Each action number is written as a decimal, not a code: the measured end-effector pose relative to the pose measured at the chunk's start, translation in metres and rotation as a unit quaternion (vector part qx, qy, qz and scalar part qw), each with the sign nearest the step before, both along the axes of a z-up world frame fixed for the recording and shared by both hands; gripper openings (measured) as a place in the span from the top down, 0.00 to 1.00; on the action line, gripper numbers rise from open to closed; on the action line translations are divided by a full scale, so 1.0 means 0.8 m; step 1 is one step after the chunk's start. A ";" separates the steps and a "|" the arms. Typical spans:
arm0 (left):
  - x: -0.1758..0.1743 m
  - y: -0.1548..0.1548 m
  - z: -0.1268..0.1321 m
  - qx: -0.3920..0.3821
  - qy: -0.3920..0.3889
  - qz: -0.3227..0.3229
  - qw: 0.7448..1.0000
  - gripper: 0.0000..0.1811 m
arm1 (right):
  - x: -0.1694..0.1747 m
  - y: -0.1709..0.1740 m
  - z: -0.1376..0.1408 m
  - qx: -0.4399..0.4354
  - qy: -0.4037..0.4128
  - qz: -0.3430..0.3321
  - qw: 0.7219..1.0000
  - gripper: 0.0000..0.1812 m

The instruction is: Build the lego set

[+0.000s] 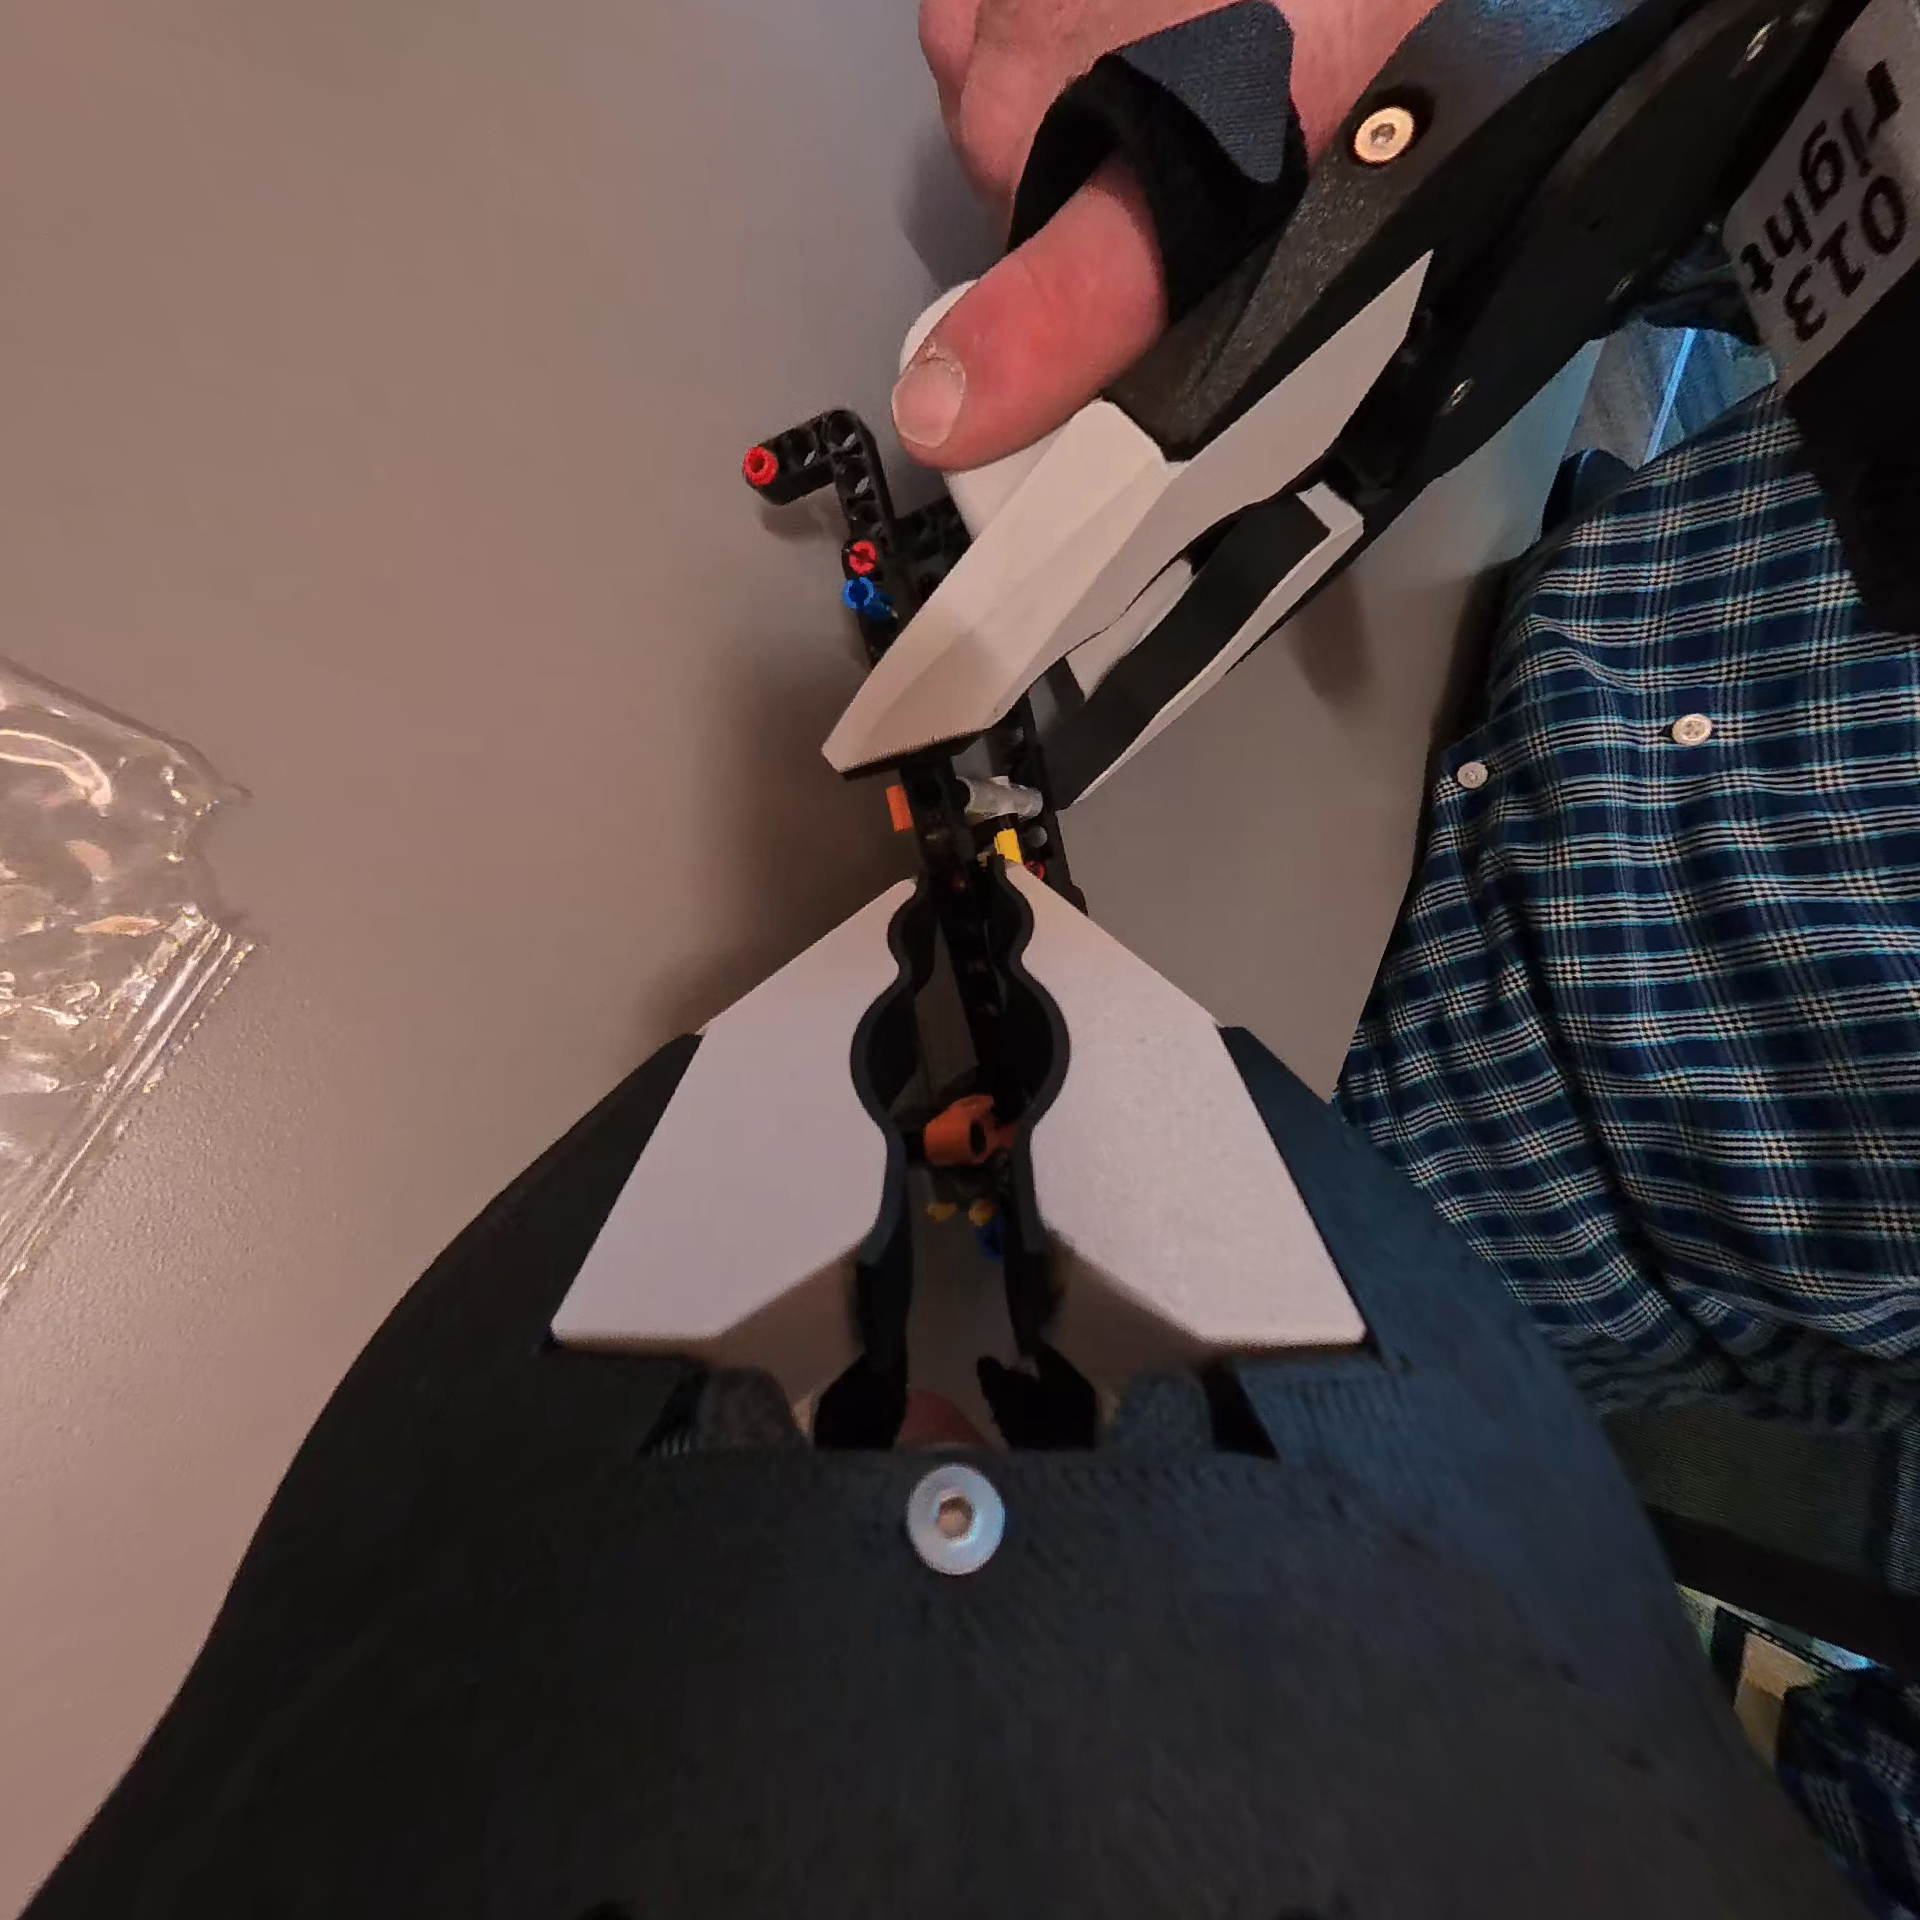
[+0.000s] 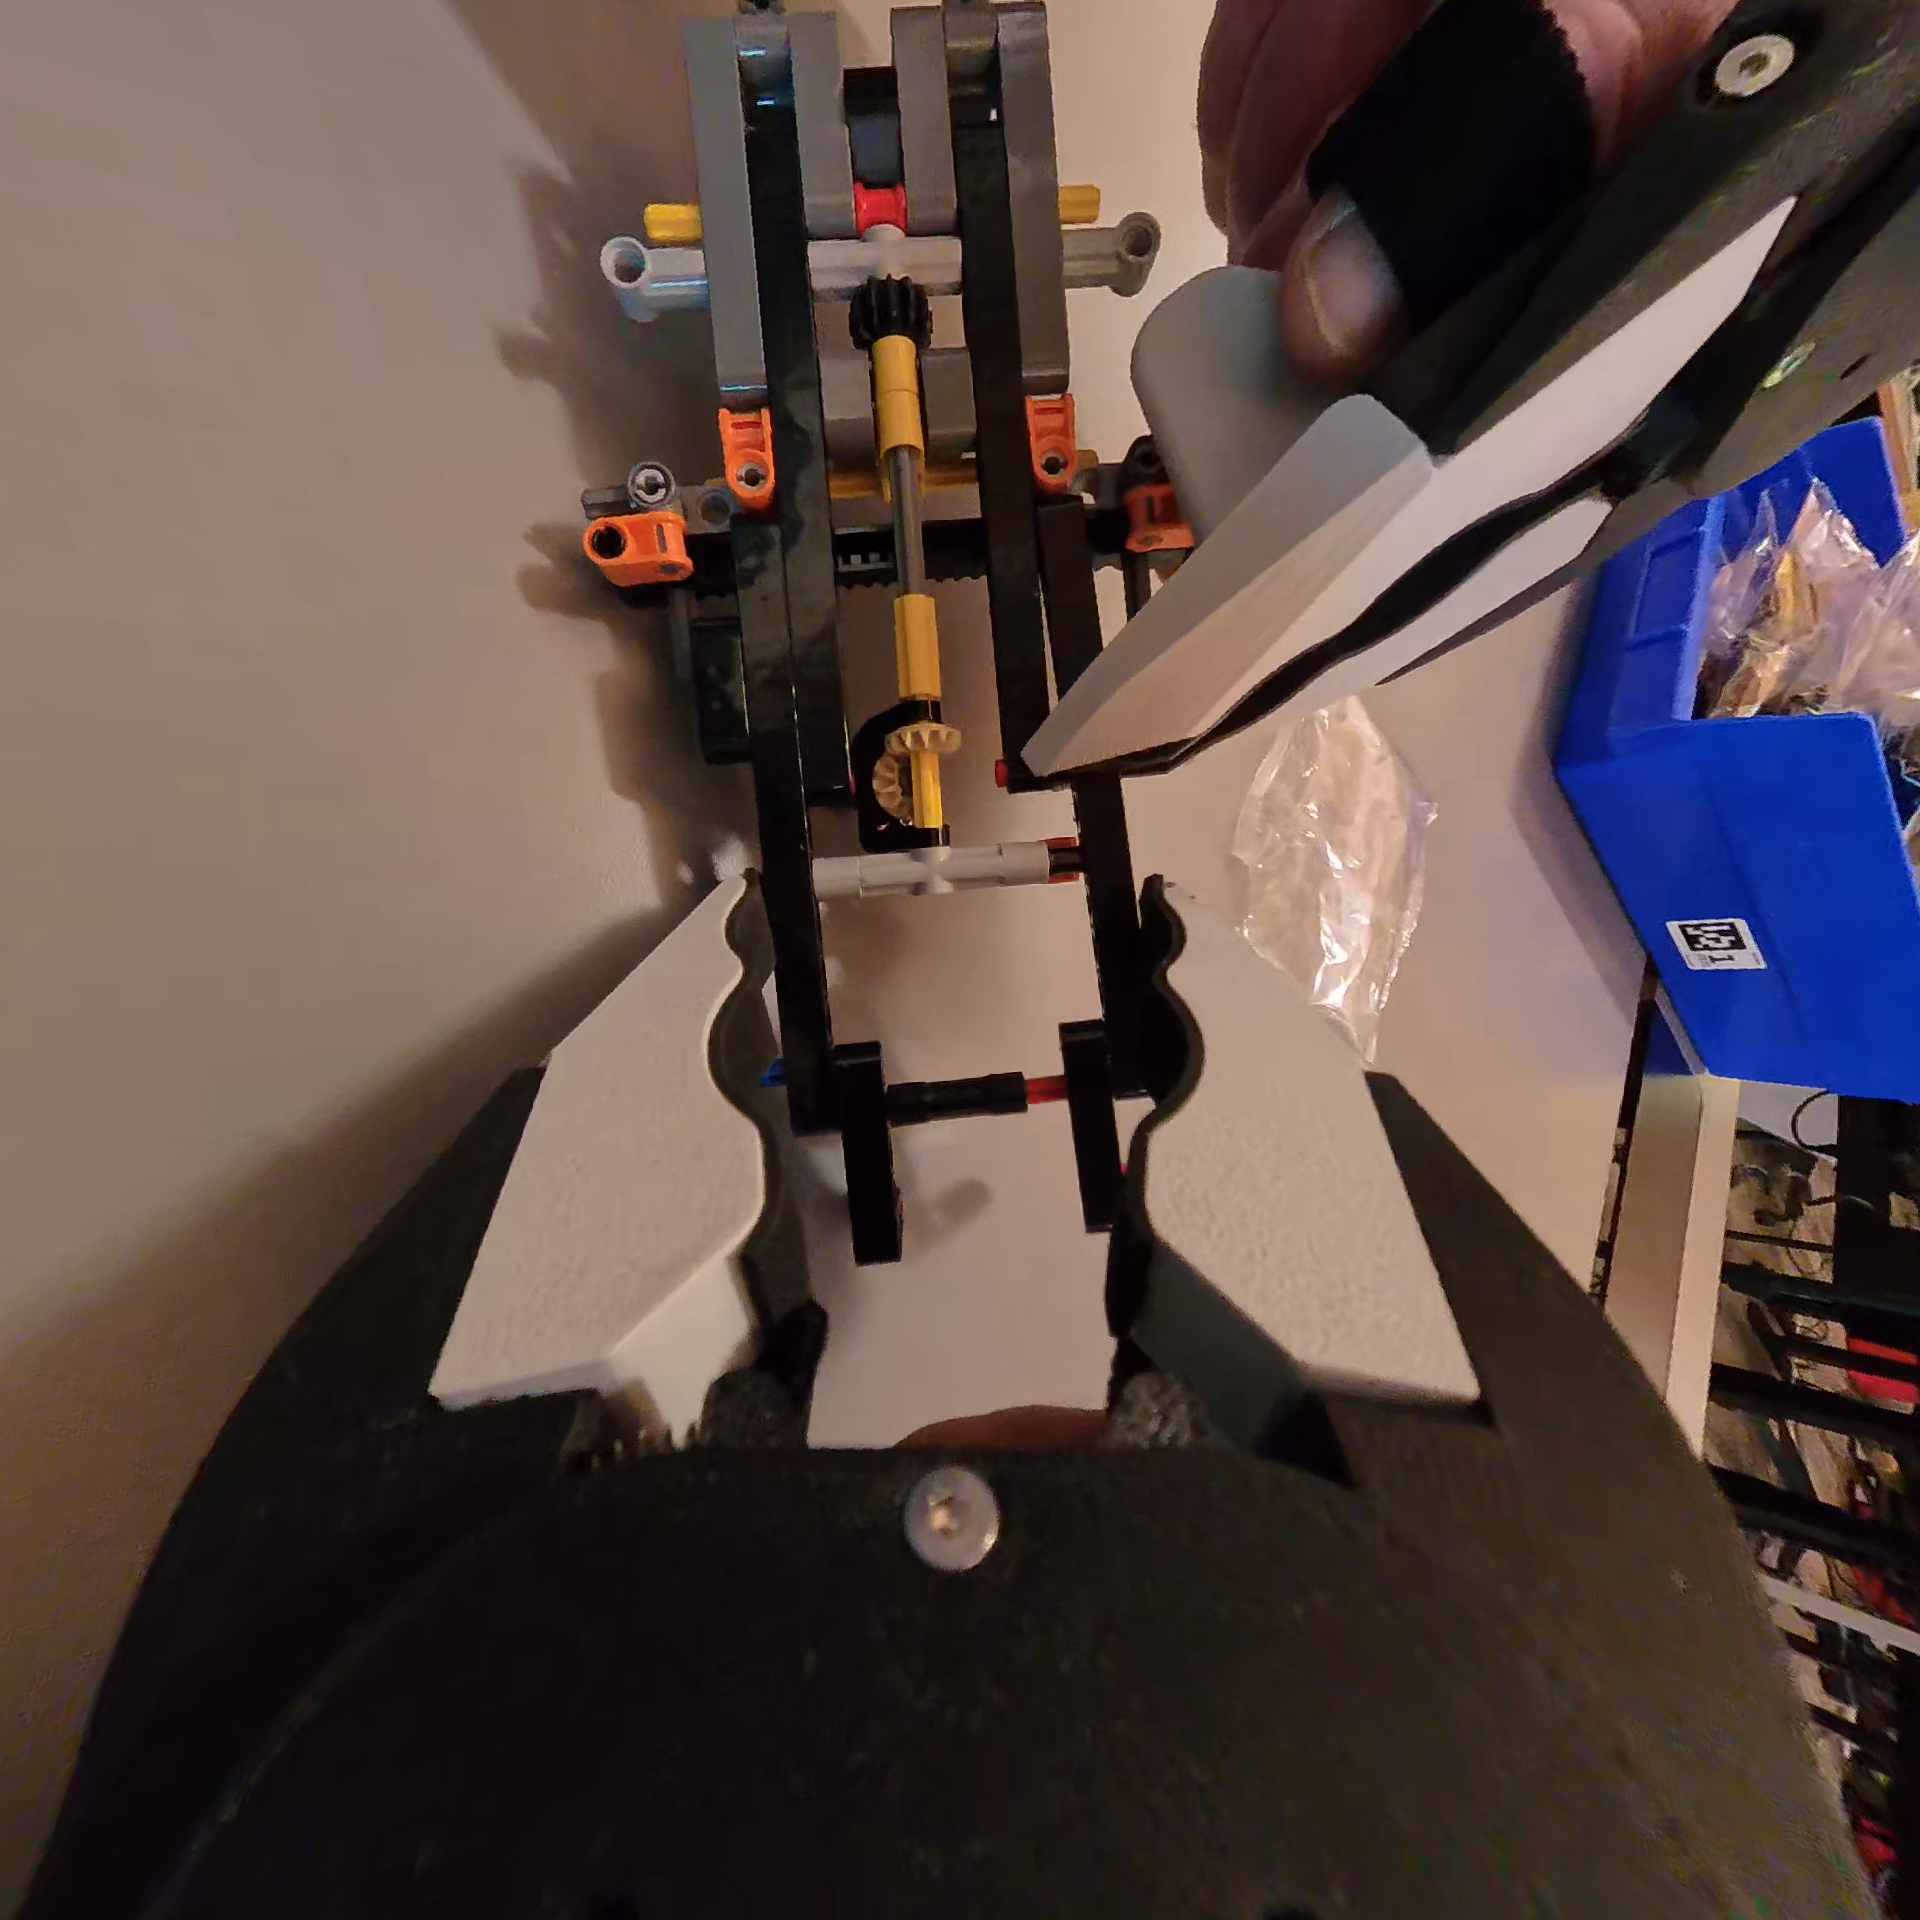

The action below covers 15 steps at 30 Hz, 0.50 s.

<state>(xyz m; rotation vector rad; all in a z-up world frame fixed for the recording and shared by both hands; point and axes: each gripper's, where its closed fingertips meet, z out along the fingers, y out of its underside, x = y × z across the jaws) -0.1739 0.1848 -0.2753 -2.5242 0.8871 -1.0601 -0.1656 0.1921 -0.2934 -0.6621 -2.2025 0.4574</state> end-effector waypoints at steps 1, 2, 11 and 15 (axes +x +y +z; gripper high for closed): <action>0.000 0.000 0.000 -0.001 -0.003 -0.001 1.000 0.96 | 0.000 0.000 0.000 -0.004 -0.003 0.000 1.000 0.62; 0.000 0.000 0.000 -0.002 -0.006 -0.004 1.000 0.96 | 0.001 -0.001 -0.001 -0.007 -0.007 0.001 1.000 0.62; 0.001 -0.001 -0.009 0.049 0.036 0.004 0.998 0.92 | -0.001 -0.003 -0.002 -0.033 -0.023 0.006 0.999 0.63; 0.000 -0.002 -0.009 0.029 0.017 0.001 0.999 0.94 | -0.002 -0.004 -0.002 -0.031 -0.023 0.010 0.999 0.62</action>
